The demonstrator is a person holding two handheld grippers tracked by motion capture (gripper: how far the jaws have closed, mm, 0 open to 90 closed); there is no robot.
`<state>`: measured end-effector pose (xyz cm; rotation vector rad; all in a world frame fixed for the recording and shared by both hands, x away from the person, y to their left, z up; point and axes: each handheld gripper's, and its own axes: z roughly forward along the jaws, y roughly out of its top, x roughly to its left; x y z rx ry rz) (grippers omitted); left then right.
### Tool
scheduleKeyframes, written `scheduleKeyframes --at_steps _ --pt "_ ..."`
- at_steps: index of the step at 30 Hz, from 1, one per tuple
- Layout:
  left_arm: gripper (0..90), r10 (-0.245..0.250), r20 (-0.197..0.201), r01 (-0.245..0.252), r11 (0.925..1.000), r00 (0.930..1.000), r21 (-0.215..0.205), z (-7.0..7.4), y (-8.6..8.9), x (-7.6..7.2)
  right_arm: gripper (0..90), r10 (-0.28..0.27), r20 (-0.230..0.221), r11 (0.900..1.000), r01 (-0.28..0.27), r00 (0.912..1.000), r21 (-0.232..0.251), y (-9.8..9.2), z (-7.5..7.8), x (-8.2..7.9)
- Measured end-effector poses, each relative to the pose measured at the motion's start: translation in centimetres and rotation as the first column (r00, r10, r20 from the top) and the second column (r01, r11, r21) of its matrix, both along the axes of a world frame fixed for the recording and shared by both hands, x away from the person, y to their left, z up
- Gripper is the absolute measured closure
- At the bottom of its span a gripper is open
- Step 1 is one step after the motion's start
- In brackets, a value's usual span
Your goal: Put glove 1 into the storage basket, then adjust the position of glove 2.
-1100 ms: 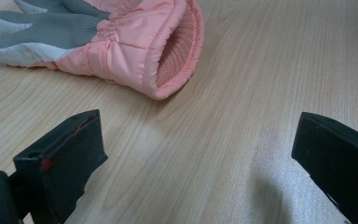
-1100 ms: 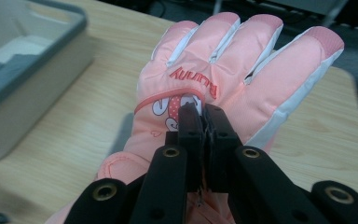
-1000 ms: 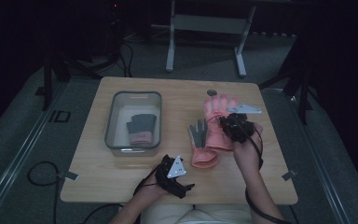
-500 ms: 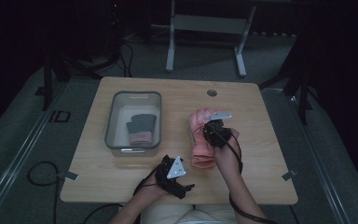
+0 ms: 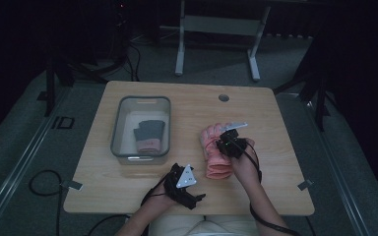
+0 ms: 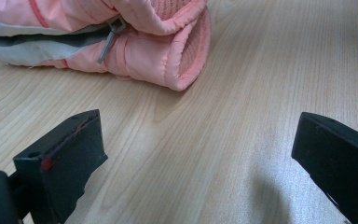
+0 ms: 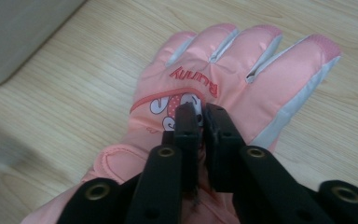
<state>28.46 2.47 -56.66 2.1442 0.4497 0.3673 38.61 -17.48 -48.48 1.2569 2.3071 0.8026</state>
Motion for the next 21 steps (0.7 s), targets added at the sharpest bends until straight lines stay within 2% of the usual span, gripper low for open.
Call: scheduleKeyframes --at_steps 2,4,6,9,12,16,21 --pt "1.9 0.001 -0.001 -0.001 1.0000 1.0000 0.000 0.0 0.0 0.0 76.9 0.003 0.005 1.000 -0.003 1.0000 0.018 0.0 0.3 0.0" --pt "1.9 0.001 -0.002 -0.001 1.0000 1.0000 -0.001 0.0 0.0 0.0 68.2 0.024 0.006 0.998 -0.025 0.9997 0.061 -0.1 0.6 0.0" --pt "1.9 0.001 -0.003 -0.001 1.0000 1.0000 -0.001 0.0 0.0 0.0 64.7 0.013 0.023 0.995 -0.015 0.9997 0.098 -0.5 1.1 -0.1" --pt "1.9 -0.001 -0.006 0.001 1.0000 1.0000 -0.001 0.0 0.0 0.0 58.4 0.028 0.024 0.994 -0.031 0.9993 0.101 -0.9 1.5 -0.1" --pt "1.9 -0.001 -0.005 0.001 1.0000 1.0000 0.000 0.0 0.0 0.0 56.1 0.028 0.030 0.994 -0.031 0.9992 0.106 -1.2 1.8 -0.2" --pt "1.9 -0.002 -0.003 0.002 1.0000 1.0000 0.002 0.0 0.0 0.0 49.3 0.038 0.058 0.993 -0.044 0.9976 0.108 -1.7 2.8 -0.6" --pt "1.9 0.000 -0.006 0.000 1.0000 1.0000 0.000 0.0 0.0 0.1 34.9 0.054 0.074 0.988 -0.064 0.9958 0.144 -2.3 3.6 -1.0"
